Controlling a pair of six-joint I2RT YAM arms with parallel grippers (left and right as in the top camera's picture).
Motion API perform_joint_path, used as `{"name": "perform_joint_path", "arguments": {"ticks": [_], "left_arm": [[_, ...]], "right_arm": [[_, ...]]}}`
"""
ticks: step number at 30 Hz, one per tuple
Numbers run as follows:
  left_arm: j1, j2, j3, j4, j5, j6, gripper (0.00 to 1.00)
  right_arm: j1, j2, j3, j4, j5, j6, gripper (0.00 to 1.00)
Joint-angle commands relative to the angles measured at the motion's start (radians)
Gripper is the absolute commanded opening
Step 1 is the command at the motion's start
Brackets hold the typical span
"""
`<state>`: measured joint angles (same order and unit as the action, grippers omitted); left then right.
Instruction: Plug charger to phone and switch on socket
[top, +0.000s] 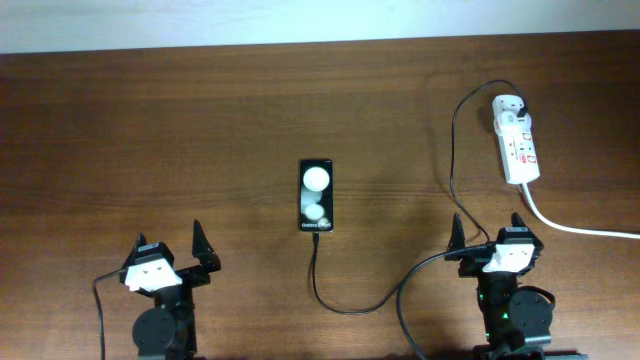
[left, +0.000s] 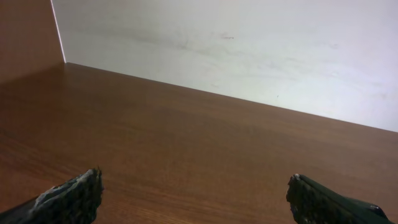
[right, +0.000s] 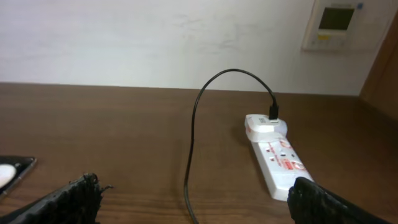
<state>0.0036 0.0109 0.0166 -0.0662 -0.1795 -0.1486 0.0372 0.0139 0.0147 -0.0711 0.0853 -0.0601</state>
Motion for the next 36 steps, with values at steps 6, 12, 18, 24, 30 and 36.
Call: {"name": "perform_joint_path", "arguments": {"ticks": [6, 12, 18, 24, 30, 36], "left_arm": [[0.006, -0.005, -0.008, 0.002, 0.007, 0.020, 0.99], [0.006, -0.005, -0.008, 0.002, 0.007, 0.020, 0.99], [0.006, -0.005, -0.008, 0.002, 0.007, 0.020, 0.99], [0.006, -0.005, -0.008, 0.002, 0.007, 0.020, 0.99], [0.006, -0.005, -0.008, 0.002, 0.007, 0.020, 0.99], [0.006, -0.005, -0.008, 0.002, 0.007, 0.019, 0.99]], "right_arm": [[-0.006, -0.010, -0.009, -0.002, -0.010, -0.044, 0.99], [-0.007, -0.010, -0.009, -0.002, -0.010, -0.044, 0.99], [-0.006, -0.010, -0.009, -0.003, -0.028, -0.010, 0.99], [-0.006, -0.010, -0.009, 0.000, 0.005, 0.095, 0.99], [-0.005, -0.008, -0.009, 0.000, 0.005, 0.095, 0.99], [-0.005, -0.008, -0.009, 0.000, 0.005, 0.095, 0.99]]}}
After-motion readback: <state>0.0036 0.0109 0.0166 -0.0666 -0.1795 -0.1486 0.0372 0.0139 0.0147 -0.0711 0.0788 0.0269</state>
